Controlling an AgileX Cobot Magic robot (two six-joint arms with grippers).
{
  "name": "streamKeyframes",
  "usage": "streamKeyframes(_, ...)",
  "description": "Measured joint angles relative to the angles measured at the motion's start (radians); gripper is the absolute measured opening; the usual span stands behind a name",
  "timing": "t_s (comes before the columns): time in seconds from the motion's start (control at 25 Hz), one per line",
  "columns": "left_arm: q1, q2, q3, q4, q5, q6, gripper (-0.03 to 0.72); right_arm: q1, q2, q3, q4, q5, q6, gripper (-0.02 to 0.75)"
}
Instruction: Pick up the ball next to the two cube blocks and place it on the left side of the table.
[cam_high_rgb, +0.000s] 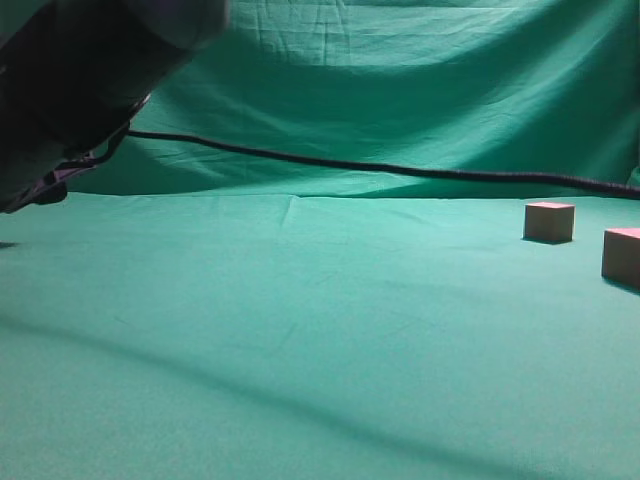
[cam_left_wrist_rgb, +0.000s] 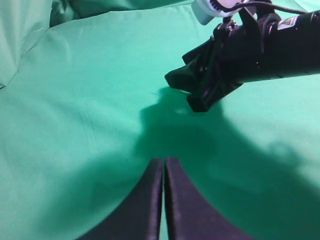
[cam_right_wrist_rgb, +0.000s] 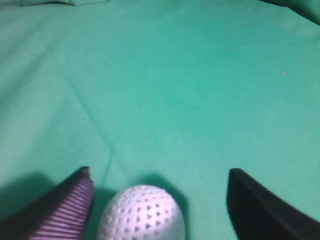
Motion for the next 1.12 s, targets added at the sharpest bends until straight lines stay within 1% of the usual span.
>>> streamKeyframes(0.08,0.0,0.0,0.0,0.0,0.0,0.0,0.0,-0.004,-0.019,0.0,0.005,0.026,0.0,0.623)
streamKeyframes(0.12,0.0,0.0,0.0,0.0,0.0,0.0,0.0,-0.01,-0.032,0.0,0.01,0.049,0.0,0.607)
streamKeyframes(0.28,0.0,0.0,0.0,0.0,0.0,0.0,0.0,-0.052,-0.143,0.0,0.016,0.169,0.01,0.607)
streamKeyframes(0.32,0.0,0.0,0.0,0.0,0.0,0.0,0.0,-0.067,-0.181,0.0,0.016,0.212,0.029,0.647)
streamKeyframes(0.36,0.0,0.0,0.0,0.0,0.0,0.0,0.0,-0.081,-0.219,0.0,0.016,0.257,0.063,0.629)
streamKeyframes(0.4,0.0,0.0,0.0,0.0,0.0,0.0,0.0,-0.099,-0.257,0.0,0.011,0.324,0.119,0.629)
streamKeyframes(0.48,0.0,0.0,0.0,0.0,0.0,0.0,0.0,-0.145,-0.323,-0.004,-0.037,0.475,0.253,0.509)
streamKeyframes(0.56,0.0,0.0,0.0,0.0,0.0,0.0,0.0,-0.195,-0.385,-0.004,-0.126,0.664,0.386,0.381)
streamKeyframes(0.68,0.0,0.0,0.0,0.0,0.0,0.0,0.0,-0.273,-0.469,-0.004,-0.26,0.92,0.557,0.13)
streamKeyframes(0.8,0.0,0.0,0.0,0.0,0.0,0.0,0.0,-0.329,-0.536,-0.004,-0.382,1.127,0.667,0.0)
streamKeyframes(0.88,0.0,0.0,0.0,0.0,0.0,0.0,0.0,-0.339,-0.578,-0.004,-0.477,1.218,0.715,0.0)
streamKeyframes(1.0,0.0,0.0,0.0,0.0,0.0,0.0,0.0,-0.341,-0.657,0.018,-0.644,1.25,0.812,0.0)
streamKeyframes(1.12,0.0,0.0,0.0,0.0,0.0,0.0,0.0,-0.342,-0.784,0.083,-0.749,1.257,0.853,0.0)
